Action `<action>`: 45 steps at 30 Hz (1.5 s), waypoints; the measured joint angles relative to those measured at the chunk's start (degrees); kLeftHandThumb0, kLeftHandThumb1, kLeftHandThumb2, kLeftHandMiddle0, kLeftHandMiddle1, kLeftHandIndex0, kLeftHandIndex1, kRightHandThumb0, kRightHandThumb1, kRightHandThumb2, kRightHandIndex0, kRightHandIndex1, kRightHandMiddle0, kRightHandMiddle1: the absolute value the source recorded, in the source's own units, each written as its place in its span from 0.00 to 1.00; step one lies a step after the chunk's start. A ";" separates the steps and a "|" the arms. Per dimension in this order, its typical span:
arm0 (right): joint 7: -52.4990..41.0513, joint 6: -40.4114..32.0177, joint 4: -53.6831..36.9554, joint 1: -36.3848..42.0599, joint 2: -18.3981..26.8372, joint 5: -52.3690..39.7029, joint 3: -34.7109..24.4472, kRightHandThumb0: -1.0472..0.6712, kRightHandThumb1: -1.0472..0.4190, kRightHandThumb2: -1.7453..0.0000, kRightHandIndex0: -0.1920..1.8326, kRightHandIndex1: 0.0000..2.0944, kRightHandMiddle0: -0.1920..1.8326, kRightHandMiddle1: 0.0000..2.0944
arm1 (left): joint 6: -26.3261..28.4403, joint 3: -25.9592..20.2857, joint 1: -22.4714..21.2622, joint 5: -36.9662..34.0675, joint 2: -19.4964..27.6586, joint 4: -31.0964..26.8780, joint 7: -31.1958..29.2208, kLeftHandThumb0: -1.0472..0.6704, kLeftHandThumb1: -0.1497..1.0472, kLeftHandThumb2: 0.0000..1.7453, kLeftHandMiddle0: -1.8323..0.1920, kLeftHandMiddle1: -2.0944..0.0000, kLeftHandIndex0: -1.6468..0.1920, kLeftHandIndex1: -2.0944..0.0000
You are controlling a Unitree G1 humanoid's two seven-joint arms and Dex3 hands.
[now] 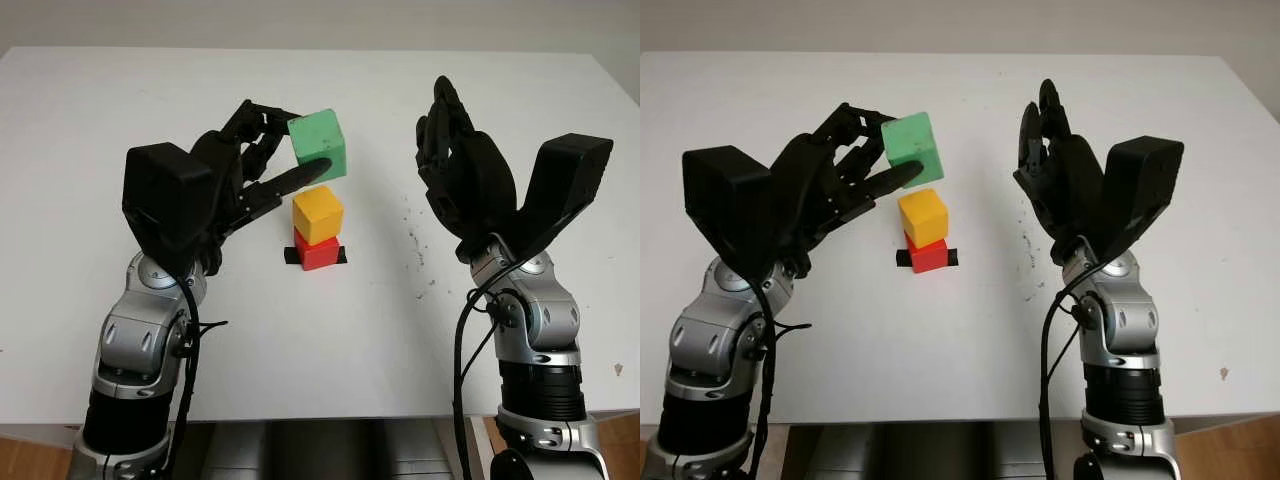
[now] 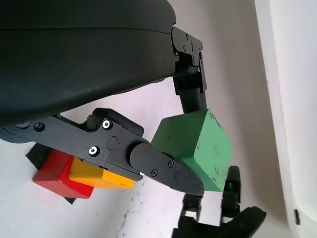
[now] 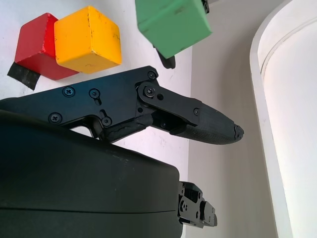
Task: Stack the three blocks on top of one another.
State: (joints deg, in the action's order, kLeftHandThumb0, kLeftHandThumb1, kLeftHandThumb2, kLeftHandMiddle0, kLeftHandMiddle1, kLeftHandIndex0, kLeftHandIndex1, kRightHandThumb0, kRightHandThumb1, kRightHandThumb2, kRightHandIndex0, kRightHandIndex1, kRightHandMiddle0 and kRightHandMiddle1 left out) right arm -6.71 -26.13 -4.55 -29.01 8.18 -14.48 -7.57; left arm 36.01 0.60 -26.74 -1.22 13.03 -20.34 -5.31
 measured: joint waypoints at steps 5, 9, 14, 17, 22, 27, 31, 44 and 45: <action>0.16 -0.01 0.00 0.02 -0.25 -0.06 0.01 0.23 0.00 0.58 0.00 0.00 0.00 0.00 | 0.64 1.34 0.00 2.46 0.80 0.06 -0.26 0.38 0.99 0.03 0.82 0.97 0.71 0.18; 0.15 -0.01 0.00 0.02 -0.46 0.01 0.04 0.23 0.00 0.58 0.00 0.00 0.00 0.00 | 0.64 1.50 0.00 3.70 0.97 0.06 -0.40 0.40 0.99 0.03 0.82 0.97 0.73 0.18; 0.10 -0.01 0.00 0.02 -0.46 0.11 0.07 0.23 0.00 0.58 0.00 0.00 0.00 0.00 | 0.56 1.55 0.00 4.71 1.09 0.06 -0.39 0.41 0.99 0.03 0.81 0.97 0.75 0.17; 0.10 -0.01 0.00 0.02 -0.46 0.12 0.07 0.23 0.00 0.58 0.00 0.00 0.00 0.00 | 0.56 1.55 0.00 5.33 0.81 0.06 -0.18 0.41 0.98 0.03 0.81 0.97 0.76 0.17; 0.13 0.00 0.00 0.02 -0.53 0.14 0.05 0.23 0.00 0.58 0.00 0.00 0.00 0.00 | 0.57 1.55 0.01 5.70 -0.14 0.06 0.26 0.40 0.99 0.03 0.82 0.97 0.75 0.16; 0.17 0.00 0.01 0.02 -0.57 0.13 -0.06 0.23 0.00 0.58 0.00 0.00 0.00 0.00 | 0.88 1.79 0.13 6.08 -1.22 0.50 0.46 0.40 0.99 0.03 0.83 0.98 0.75 0.17; 0.14 0.02 0.03 0.01 -0.56 0.14 -0.10 0.23 0.00 0.58 0.00 0.00 0.00 0.00 | 0.86 1.97 0.73 6.09 -1.90 1.00 0.47 0.40 0.99 0.03 0.83 0.98 0.75 0.19; 0.53 0.02 0.02 0.02 -0.56 0.13 -0.39 0.23 0.00 0.59 0.00 0.00 0.00 0.00 | 1.74 3.04 2.73 6.94 -2.96 1.13 0.74 0.39 0.99 0.03 0.83 0.97 0.74 0.20; 0.50 0.02 0.02 0.02 -0.57 0.13 -0.39 0.23 0.00 0.59 0.00 0.00 0.00 0.00 | 1.81 3.13 3.05 7.04 -2.96 1.13 0.74 0.39 0.99 0.03 0.83 0.97 0.74 0.20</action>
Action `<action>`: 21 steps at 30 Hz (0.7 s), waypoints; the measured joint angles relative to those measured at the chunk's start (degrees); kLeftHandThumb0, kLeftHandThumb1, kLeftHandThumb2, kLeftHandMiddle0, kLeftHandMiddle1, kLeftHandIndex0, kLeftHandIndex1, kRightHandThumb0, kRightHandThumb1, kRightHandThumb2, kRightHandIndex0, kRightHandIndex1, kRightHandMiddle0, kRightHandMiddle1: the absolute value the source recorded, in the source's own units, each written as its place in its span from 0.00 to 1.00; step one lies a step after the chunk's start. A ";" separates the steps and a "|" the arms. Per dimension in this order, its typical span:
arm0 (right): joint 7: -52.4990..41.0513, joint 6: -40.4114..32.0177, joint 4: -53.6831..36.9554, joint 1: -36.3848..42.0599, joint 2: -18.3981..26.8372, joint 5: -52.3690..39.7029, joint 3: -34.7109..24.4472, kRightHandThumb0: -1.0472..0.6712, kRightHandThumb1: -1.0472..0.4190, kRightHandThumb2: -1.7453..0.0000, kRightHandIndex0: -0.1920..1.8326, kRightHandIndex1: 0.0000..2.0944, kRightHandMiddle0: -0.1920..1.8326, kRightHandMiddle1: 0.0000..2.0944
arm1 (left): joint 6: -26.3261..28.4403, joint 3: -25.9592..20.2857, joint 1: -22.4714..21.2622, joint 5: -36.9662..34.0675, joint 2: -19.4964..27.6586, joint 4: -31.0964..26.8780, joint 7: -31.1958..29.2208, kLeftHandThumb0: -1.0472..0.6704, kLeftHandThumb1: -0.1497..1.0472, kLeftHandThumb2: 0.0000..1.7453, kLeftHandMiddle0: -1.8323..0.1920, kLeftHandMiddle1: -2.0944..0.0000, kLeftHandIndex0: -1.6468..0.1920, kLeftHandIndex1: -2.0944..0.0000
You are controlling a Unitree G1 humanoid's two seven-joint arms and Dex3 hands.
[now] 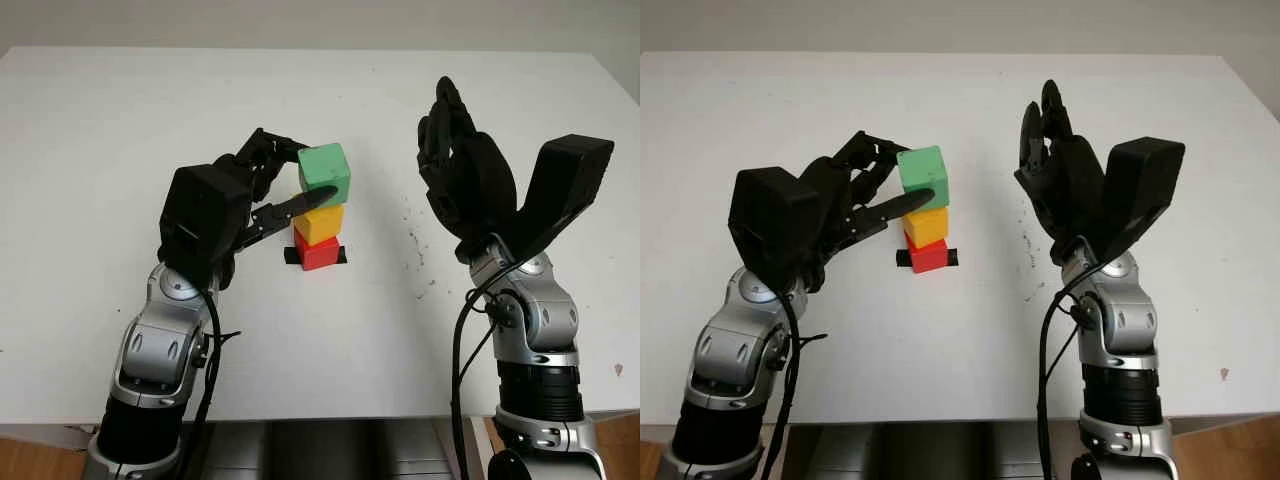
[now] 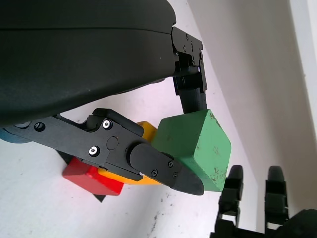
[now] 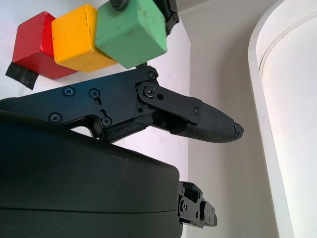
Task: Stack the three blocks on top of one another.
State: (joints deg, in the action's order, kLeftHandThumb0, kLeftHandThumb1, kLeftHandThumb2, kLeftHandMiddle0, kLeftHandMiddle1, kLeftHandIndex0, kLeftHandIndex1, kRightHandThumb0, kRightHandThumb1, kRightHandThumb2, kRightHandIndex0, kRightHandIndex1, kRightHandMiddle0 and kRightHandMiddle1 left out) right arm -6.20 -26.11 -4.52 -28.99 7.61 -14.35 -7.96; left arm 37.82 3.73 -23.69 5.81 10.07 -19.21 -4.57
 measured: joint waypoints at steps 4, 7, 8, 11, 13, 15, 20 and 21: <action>-0.10 0.23 0.00 0.00 0.00 0.04 0.01 0.23 0.00 0.59 0.00 0.00 0.00 0.00 | -0.02 0.08 0.45 0.77 0.06 -0.03 0.00 0.39 0.99 0.03 0.82 0.97 0.74 0.20; -0.21 0.24 0.00 0.00 0.00 0.12 0.04 0.23 0.00 0.59 0.00 0.00 0.00 0.00 | -0.08 0.09 0.47 1.13 0.08 -0.08 0.00 0.39 0.99 0.03 0.82 0.97 0.74 0.20; -0.21 0.24 0.00 0.00 0.00 0.15 0.04 0.23 0.00 0.59 0.00 0.00 0.00 0.00 | -0.16 0.09 0.50 1.22 0.08 -0.08 0.00 0.39 0.99 0.03 0.82 0.97 0.74 0.20; -0.16 0.24 0.00 0.00 0.00 0.18 0.03 0.23 0.00 0.59 0.00 0.00 0.00 0.00 | -0.36 0.08 0.58 1.58 0.08 -0.10 0.00 0.39 0.99 0.03 0.82 0.97 0.75 0.20; -0.15 0.24 0.00 0.00 0.00 0.18 0.03 0.23 0.00 0.59 0.00 0.00 0.00 0.00 | -0.37 0.07 0.63 1.60 0.08 -0.11 0.00 0.39 0.99 0.03 0.82 0.97 0.75 0.19; -0.20 0.24 0.00 0.00 0.00 0.14 0.02 0.23 0.00 0.59 0.00 0.00 0.00 0.00 | -0.37 0.07 0.64 1.63 0.08 -0.11 -0.02 0.38 0.98 0.03 0.82 0.97 0.75 0.20; -0.38 0.31 0.02 0.00 0.00 0.15 0.02 0.23 0.00 0.59 0.00 0.00 0.00 0.00 | -0.40 -0.02 0.78 1.55 0.42 -0.20 -0.85 0.31 0.95 0.03 0.89 0.98 0.85 0.52; -0.41 0.31 0.03 0.00 0.00 0.15 0.02 0.23 0.00 0.59 0.00 0.00 0.00 0.00 | -0.40 0.07 0.93 1.54 0.90 -0.22 -1.59 0.28 0.95 0.03 0.91 0.98 0.84 0.64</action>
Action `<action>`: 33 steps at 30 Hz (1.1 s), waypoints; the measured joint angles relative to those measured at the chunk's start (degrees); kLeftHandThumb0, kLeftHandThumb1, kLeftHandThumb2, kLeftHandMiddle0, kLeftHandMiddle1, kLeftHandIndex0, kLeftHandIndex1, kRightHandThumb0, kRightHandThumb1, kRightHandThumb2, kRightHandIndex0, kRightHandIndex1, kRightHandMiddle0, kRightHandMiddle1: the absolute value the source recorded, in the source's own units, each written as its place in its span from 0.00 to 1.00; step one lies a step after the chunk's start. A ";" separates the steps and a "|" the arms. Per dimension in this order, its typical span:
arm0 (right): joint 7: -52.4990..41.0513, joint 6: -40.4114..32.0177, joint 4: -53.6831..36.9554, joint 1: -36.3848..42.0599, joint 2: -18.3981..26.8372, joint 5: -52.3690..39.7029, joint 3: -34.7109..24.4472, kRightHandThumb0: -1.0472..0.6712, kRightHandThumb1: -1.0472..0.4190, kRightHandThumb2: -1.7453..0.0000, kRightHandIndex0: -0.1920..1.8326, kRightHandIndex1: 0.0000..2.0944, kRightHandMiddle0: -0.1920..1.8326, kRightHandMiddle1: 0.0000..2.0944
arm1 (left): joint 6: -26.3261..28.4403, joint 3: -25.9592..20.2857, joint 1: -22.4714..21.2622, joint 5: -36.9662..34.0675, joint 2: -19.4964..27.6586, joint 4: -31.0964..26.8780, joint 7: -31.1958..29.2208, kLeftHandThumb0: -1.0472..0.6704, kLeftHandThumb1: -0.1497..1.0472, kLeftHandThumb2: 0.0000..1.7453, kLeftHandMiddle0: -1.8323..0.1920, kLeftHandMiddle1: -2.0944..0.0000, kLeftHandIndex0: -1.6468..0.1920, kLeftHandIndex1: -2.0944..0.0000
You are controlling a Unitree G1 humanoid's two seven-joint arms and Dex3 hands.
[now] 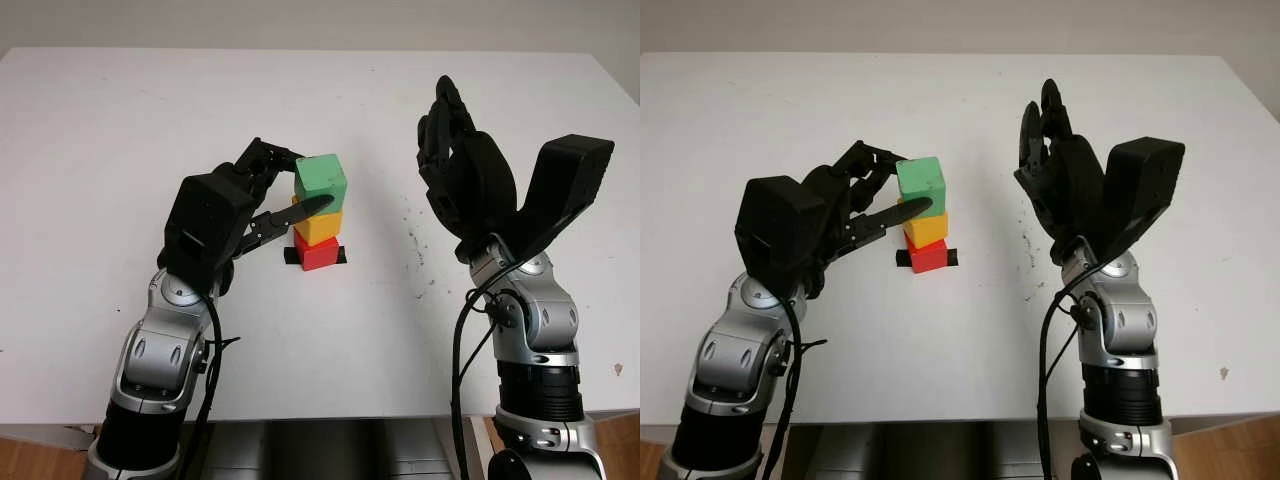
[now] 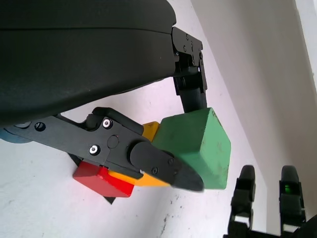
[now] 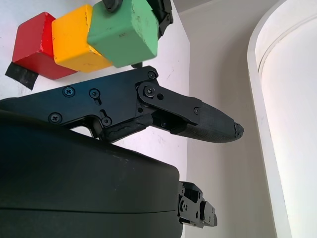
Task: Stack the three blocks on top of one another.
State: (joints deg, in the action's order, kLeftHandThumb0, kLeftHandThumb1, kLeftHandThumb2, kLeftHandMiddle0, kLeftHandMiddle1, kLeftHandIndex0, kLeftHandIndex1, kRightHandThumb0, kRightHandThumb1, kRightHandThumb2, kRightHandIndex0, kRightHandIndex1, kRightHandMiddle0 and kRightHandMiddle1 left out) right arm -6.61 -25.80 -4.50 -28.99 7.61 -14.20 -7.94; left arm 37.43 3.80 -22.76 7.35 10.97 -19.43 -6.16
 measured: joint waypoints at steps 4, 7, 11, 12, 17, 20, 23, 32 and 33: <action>0.02 0.01 0.02 0.00 0.00 0.02 -0.02 0.23 0.00 0.59 0.00 0.00 0.00 0.00 | -0.34 0.24 0.64 -1.52 2.24 -0.18 -4.56 0.20 0.92 0.03 0.97 0.98 0.88 0.94; -0.05 0.01 0.19 0.00 0.00 -0.01 -0.06 0.24 0.00 0.59 0.00 0.00 0.00 0.00 | -0.57 0.64 0.74 -3.27 3.47 -0.74 -7.60 0.18 0.91 0.03 1.00 1.00 0.93 0.97; -0.03 0.01 0.35 0.00 0.00 -0.02 -0.15 0.25 0.00 0.59 0.00 0.00 0.00 0.00 | -0.67 1.32 0.96 -3.48 3.79 -1.81 -8.98 0.16 0.90 0.03 1.00 1.00 0.97 0.99; -0.03 0.01 0.38 0.00 0.00 -0.02 -0.19 0.25 0.00 0.59 0.00 0.00 0.00 0.00 | -0.70 1.45 1.22 -3.50 4.09 -2.23 -9.37 0.15 0.90 0.03 1.00 1.00 0.98 0.99; -0.05 0.02 0.55 0.00 -0.02 -0.19 -0.57 0.25 0.00 0.59 0.00 0.00 0.00 0.00 | -0.32 1.61 2.45 -4.38 6.08 -4.92 -11.33 0.15 0.89 0.03 1.00 1.00 1.00 1.00; -0.25 0.02 0.70 -0.01 -0.01 -0.29 -0.58 0.24 0.00 0.59 0.00 0.00 0.00 0.00 | 0.63 1.58 3.17 -4.78 7.28 -6.98 -12.36 0.14 0.90 0.03 1.00 1.00 1.00 1.00; -0.33 0.03 0.82 -0.02 0.00 -0.32 -0.64 0.24 0.00 0.59 0.00 0.00 0.00 0.00 | 1.58 0.48 4.33 -5.82 8.58 -9.33 -13.21 0.10 0.93 0.04 1.00 1.00 1.00 1.00; -1.67 0.11 2.10 -0.13 0.09 -0.45 -0.50 0.23 0.00 0.59 0.00 0.00 0.00 0.00 | -7.07 -9.18 8.39 -7.53 1.86 -11.28 -1.89 0.17 1.00 0.28 1.00 0.99 1.00 1.00; -1.61 0.11 2.23 -0.18 0.06 -0.45 -0.50 0.23 0.00 0.59 0.00 0.00 0.00 0.00 | -8.25 -10.45 8.33 -7.65 0.64 -10.50 -0.05 0.17 1.00 0.29 1.00 1.00 1.00 1.00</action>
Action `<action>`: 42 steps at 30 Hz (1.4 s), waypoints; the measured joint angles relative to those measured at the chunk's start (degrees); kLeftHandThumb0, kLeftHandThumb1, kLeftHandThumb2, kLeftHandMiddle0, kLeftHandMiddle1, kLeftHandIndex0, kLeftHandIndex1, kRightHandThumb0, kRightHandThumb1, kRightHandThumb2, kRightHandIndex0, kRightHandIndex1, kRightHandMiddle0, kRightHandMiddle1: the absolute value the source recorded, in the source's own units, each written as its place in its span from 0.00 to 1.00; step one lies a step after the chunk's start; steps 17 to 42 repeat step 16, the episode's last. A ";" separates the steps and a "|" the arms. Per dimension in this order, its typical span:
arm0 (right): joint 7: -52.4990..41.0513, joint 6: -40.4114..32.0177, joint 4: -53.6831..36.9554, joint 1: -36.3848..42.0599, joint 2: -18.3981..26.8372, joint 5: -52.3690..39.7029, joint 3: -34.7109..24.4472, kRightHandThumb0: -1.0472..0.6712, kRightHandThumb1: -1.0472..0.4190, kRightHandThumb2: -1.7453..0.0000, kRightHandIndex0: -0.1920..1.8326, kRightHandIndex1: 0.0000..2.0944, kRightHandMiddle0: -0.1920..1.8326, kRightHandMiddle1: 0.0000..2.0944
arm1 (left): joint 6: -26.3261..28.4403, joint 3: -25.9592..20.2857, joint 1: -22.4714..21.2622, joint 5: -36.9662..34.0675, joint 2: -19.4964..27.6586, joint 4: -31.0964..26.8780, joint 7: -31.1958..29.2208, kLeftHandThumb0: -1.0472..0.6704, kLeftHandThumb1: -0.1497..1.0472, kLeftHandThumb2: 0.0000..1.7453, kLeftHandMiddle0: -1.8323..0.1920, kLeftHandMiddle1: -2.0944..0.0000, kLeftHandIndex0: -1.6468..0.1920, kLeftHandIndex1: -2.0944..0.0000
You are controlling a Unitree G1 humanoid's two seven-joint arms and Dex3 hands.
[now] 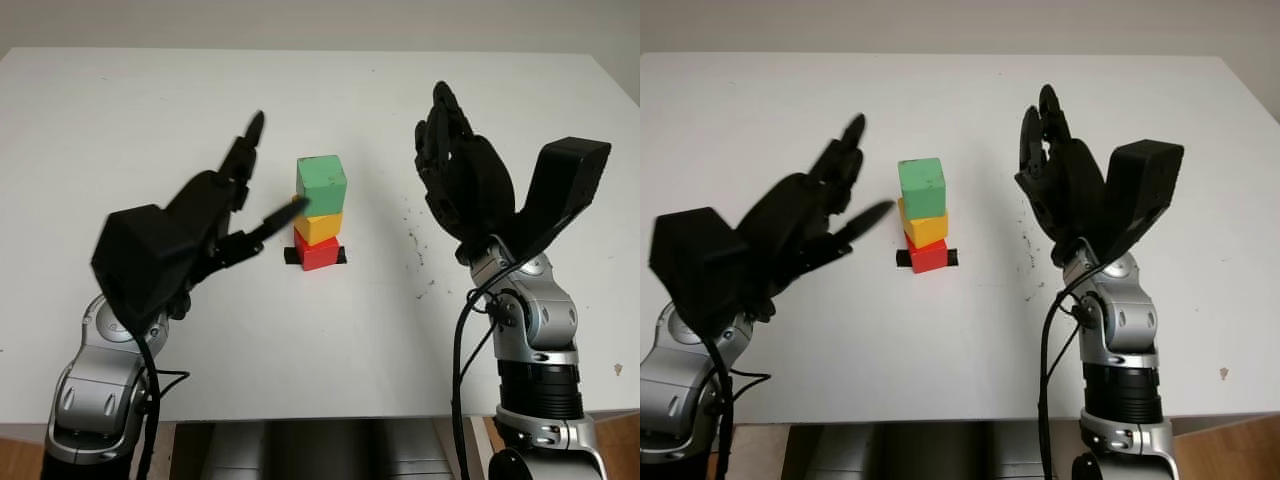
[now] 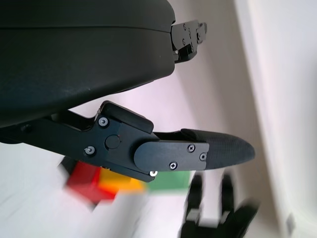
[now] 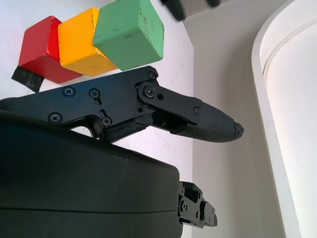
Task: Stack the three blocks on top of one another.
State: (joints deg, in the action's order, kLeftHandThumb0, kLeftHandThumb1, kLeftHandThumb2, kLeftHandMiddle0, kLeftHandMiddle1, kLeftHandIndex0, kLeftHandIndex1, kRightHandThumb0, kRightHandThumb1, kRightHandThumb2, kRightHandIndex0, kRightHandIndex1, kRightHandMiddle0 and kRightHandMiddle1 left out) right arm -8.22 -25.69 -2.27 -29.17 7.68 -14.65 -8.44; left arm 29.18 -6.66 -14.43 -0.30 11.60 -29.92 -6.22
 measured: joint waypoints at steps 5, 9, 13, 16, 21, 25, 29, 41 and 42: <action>-0.67 1.16 3.03 -0.41 -0.02 0.14 0.13 0.23 0.00 0.58 0.00 0.00 0.00 0.00 | -6.95 -2.95 -0.24 0.12 -0.43 7.45 2.80 0.17 1.00 0.30 1.00 1.00 1.00 1.00; -1.27 3.54 5.93 -0.68 -0.04 0.76 0.34 0.23 0.00 0.58 0.00 0.00 0.00 0.00 | -16.98 -5.07 -2.52 -2.19 0.45 18.83 1.56 0.18 1.00 0.29 1.00 1.00 1.00 1.00; -1.63 4.72 6.88 -0.80 -0.02 1.09 0.84 0.23 0.00 0.59 0.00 0.00 0.00 0.00 | -24.35 -5.74 -4.31 -3.44 0.49 27.84 1.22 0.19 1.00 0.32 1.00 1.00 1.00 1.00; -1.45 4.99 6.97 -0.78 -0.04 1.09 0.87 0.23 0.00 0.59 0.00 0.00 0.00 0.00 | -26.88 -6.09 -5.08 -4.50 0.47 31.98 1.16 0.19 1.00 0.33 1.00 1.00 1.00 1.00; -1.45 4.99 6.97 -0.78 -0.04 1.09 0.87 0.23 0.00 0.59 0.00 0.00 0.00 0.00 | -26.88 -6.09 -5.08 -4.50 0.47 31.98 1.16 0.19 1.00 0.33 1.00 1.00 1.00 1.00; -1.45 4.99 6.97 -0.78 -0.04 1.09 0.87 0.23 0.00 0.59 0.00 0.00 0.00 0.00 | -26.88 -6.09 -5.08 -4.50 0.47 31.98 1.16 0.19 1.00 0.33 1.00 1.00 1.00 1.00; -1.45 4.99 6.97 -0.78 -0.04 1.09 0.87 0.23 0.00 0.59 0.00 0.00 0.00 0.00 | -26.88 -6.09 -5.08 -4.50 0.47 31.98 1.16 0.19 1.00 0.33 1.00 1.00 1.00 1.00; -1.45 4.99 6.97 -0.78 -0.04 1.09 0.87 0.23 0.00 0.59 0.00 0.00 0.00 0.00 | -26.88 -6.09 -5.08 -4.50 0.47 31.98 1.16 0.19 1.00 0.33 1.00 1.00 1.00 1.00; -1.45 4.99 6.97 -0.78 -0.04 1.09 0.87 0.23 0.00 0.59 0.00 0.00 0.00 0.00 | -26.88 -6.09 -5.08 -4.50 0.47 31.98 1.16 0.19 1.00 0.33 1.00 1.00 1.00 1.00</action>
